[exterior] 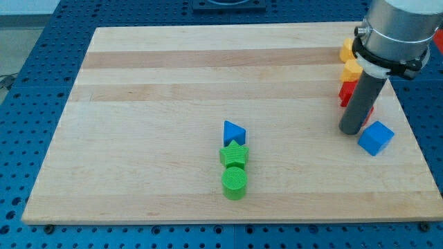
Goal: Place your arm at the left of the triangle
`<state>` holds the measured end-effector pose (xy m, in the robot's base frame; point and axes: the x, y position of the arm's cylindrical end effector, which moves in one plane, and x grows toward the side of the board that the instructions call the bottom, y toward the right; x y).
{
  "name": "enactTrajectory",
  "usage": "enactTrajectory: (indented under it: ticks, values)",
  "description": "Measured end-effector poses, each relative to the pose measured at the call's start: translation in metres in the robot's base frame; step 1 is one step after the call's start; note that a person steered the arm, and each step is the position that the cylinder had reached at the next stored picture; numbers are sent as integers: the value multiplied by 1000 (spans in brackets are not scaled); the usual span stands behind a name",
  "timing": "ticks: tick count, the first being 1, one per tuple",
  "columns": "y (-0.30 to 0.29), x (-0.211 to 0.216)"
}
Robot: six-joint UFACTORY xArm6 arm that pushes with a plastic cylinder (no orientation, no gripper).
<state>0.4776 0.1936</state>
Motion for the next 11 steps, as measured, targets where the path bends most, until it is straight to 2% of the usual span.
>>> enactTrajectory:
  ticks: [1,2,4,5,7,9,10,11]
  values:
    - [-2,0]
    - [-53,-3]
    - [-151,-74]
    - [-159,-74]
    - [-230,-63]
    - [-276,-19]
    - [-268,10]
    - [-267,14]
